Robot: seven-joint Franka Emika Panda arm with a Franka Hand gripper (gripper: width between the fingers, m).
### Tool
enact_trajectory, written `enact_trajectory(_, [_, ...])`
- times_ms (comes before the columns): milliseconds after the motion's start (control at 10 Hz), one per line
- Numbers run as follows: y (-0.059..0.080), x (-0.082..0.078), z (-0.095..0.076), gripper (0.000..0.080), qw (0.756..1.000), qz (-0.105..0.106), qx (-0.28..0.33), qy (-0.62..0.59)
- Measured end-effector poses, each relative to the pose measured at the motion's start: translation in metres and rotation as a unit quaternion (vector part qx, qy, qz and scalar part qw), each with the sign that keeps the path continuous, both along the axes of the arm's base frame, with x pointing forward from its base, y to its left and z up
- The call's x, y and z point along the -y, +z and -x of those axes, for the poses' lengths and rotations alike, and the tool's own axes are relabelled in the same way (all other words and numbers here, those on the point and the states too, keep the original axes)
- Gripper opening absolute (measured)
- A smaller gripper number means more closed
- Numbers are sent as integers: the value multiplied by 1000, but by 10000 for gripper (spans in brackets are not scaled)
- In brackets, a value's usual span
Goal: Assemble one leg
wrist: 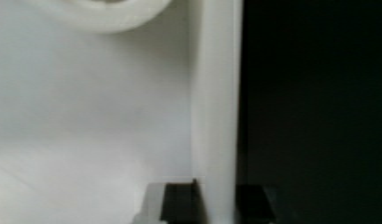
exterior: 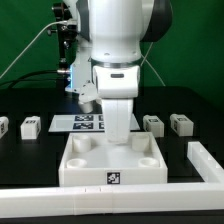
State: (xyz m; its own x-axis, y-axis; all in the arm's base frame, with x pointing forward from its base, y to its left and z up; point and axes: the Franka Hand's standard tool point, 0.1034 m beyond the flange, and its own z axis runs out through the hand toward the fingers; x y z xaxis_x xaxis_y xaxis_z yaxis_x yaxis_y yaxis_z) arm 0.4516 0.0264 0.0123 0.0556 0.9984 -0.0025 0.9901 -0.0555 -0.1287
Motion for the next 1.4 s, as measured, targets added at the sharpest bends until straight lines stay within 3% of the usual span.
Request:
enact_trajectory(500, [0, 2, 0, 77, 1000, 0, 0, -2])
enact_trajectory(1100, [0, -45, -22, 76, 1000, -3, 0, 31])
enact_trajectory(1400, [0, -51, -26, 76, 1000, -4, 3, 24])
